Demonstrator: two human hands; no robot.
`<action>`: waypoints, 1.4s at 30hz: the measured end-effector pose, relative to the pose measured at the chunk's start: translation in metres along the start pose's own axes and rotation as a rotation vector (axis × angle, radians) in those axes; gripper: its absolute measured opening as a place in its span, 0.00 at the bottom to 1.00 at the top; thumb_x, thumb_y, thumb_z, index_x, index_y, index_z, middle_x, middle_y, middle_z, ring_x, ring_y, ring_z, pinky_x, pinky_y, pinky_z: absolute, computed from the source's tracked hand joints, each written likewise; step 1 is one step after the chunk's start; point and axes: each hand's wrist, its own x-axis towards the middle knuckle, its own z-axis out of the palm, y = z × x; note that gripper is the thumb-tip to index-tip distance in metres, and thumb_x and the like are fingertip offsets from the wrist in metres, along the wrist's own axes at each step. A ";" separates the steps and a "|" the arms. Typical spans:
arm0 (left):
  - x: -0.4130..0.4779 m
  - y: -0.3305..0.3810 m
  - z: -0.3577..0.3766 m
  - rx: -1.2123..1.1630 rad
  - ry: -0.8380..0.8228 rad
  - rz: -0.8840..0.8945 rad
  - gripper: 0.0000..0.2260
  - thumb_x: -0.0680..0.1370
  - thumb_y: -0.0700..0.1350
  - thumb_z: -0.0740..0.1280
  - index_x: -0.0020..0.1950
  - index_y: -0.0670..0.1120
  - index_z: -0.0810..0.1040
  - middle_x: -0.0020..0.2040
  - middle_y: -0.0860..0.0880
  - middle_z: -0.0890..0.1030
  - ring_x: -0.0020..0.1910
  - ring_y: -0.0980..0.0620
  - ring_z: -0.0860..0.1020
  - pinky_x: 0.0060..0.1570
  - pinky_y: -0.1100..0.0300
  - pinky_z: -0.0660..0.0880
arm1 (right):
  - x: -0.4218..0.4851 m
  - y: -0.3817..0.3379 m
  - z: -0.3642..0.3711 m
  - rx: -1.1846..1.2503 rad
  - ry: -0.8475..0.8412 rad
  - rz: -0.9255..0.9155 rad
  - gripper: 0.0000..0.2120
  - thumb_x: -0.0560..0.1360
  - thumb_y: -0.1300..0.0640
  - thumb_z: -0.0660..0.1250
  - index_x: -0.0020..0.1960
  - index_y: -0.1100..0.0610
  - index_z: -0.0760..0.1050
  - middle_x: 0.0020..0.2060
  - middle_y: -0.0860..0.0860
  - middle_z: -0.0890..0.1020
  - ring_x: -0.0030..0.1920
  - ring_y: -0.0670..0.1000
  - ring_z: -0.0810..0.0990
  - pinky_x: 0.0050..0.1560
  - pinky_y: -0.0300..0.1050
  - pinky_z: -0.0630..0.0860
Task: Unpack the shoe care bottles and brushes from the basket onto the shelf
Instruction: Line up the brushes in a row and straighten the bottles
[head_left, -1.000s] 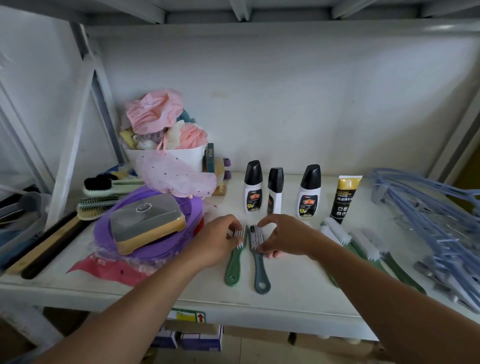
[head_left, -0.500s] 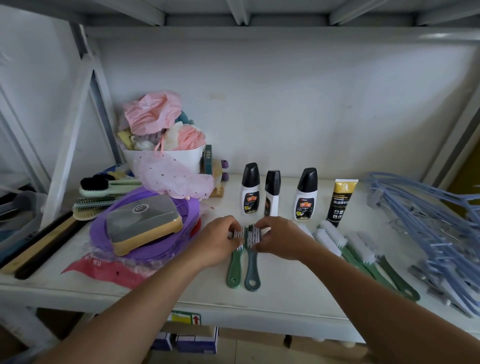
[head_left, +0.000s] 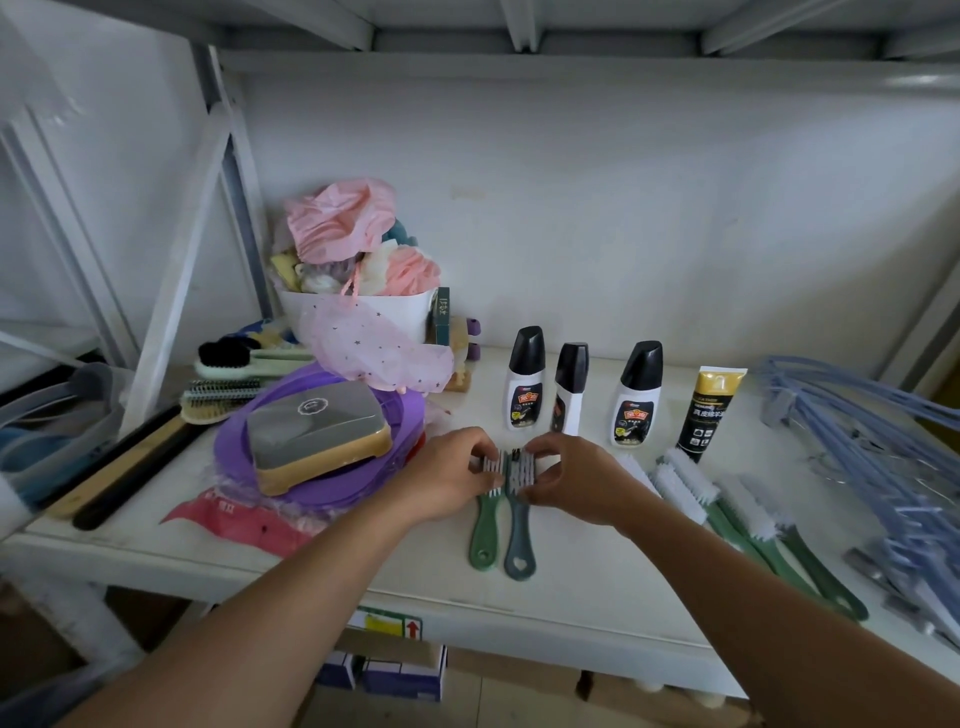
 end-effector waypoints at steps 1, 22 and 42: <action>0.000 -0.001 0.000 -0.005 -0.003 0.000 0.09 0.76 0.46 0.75 0.52 0.53 0.76 0.54 0.50 0.82 0.51 0.53 0.81 0.54 0.55 0.79 | 0.000 -0.001 0.000 0.003 0.000 0.002 0.28 0.68 0.49 0.79 0.65 0.49 0.74 0.58 0.43 0.80 0.47 0.42 0.83 0.55 0.48 0.81; -0.001 -0.001 -0.001 0.010 -0.011 0.001 0.09 0.76 0.47 0.74 0.53 0.54 0.76 0.54 0.50 0.83 0.51 0.53 0.81 0.55 0.52 0.80 | 0.001 -0.001 0.000 0.008 0.003 0.017 0.31 0.66 0.46 0.80 0.65 0.50 0.73 0.59 0.45 0.79 0.51 0.48 0.82 0.55 0.50 0.80; -0.006 0.016 -0.006 0.075 -0.047 -0.130 0.20 0.81 0.54 0.65 0.69 0.45 0.70 0.65 0.46 0.74 0.61 0.48 0.75 0.59 0.54 0.73 | -0.029 0.005 -0.065 -0.335 0.255 0.095 0.02 0.71 0.55 0.67 0.40 0.49 0.76 0.41 0.49 0.83 0.41 0.51 0.81 0.47 0.49 0.81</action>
